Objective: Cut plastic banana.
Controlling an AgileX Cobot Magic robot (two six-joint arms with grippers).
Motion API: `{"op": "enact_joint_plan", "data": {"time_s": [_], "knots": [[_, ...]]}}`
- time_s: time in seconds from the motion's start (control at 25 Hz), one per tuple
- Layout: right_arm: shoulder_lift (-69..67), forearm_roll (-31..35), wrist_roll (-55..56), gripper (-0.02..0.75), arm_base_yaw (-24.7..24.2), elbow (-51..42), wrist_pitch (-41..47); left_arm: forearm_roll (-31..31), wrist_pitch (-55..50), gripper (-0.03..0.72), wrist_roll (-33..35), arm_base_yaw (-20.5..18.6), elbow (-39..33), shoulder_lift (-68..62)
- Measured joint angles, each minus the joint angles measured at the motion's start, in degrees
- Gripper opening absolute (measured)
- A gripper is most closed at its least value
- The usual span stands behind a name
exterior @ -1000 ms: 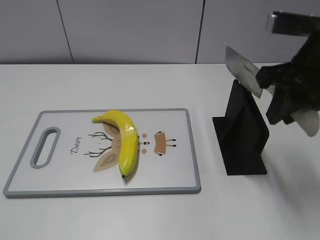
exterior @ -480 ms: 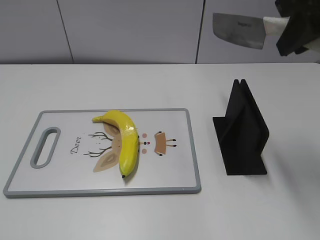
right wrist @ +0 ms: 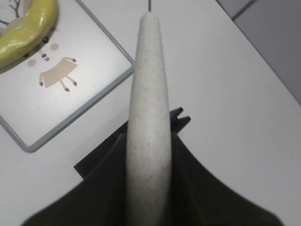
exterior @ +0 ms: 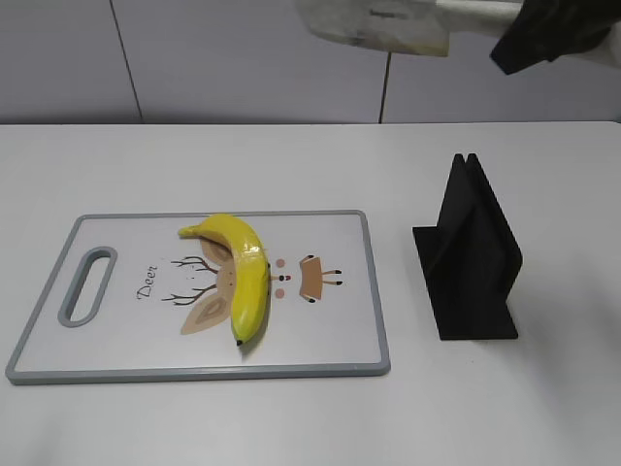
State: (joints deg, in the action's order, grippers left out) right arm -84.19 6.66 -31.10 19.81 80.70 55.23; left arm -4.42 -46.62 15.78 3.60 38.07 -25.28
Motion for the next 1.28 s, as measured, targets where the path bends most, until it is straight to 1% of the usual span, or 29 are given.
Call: {"op": "enact_joint_plan", "data": {"time_s": [0.04, 0.16, 0.24, 0.32, 0.44, 0.64, 0.8, 0.88, 1.04, 1.28], "knots": [[-0.7, 1.8, -5.1, 0.166, 0.0, 0.0, -0.8, -0.7, 0.9, 0.609, 1.5, 0.0, 1.2, -2.1], [-2.8, 7.8, -17.2, 0.166, 0.0, 0.0, -1.4, -3.1, 3.0, 0.629, 6.7, 0.0, 5.0, -9.2], [-4.6, 11.1, -22.0, 0.166, 0.0, 0.0, -1.5, -4.9, 3.0, 0.631, 10.6, 0.5, 8.0, -14.1], [-6.5, 12.7, -25.0, 0.166, 0.0, 0.0, -1.6, -6.0, 2.6, 0.631, 14.3, 2.1, 11.3, -18.8], [-8.9, 13.6, -30.6, 0.166, 0.0, 0.0, -1.7, -6.4, 1.4, 0.624, 20.0, 5.1, 16.6, -26.2], [-13.5, 14.9, -37.0, 0.166, 0.0, 0.2, 1.7, -6.6, -4.9, 0.615, 29.8, 12.9, 26.2, -39.7], [-16.8, 18.6, -44.2, 0.166, 0.0, 0.2, 3.6, -6.9, -9.7, 0.598, 38.5, 18.2, 31.6, -49.7], [-18.2, 20.6, -46.3, 0.166, 0.0, 0.6, 3.9, -7.0, -10.6, 0.593, 41.3, 19.9, 33.6, -54.0], [-20.1, 22.8, -50.3, 0.166, 0.1, 0.8, 4.0, -9.6, -13.5, 0.591, 45.3, 20.5, 36.3, -62.4], [-20.9, 29.2, -56.3, 0.165, 0.1, 0.8, 4.1, -10.7, -12.8, 0.591, 48.0, 20.6, 37.4, -68.9]]}}
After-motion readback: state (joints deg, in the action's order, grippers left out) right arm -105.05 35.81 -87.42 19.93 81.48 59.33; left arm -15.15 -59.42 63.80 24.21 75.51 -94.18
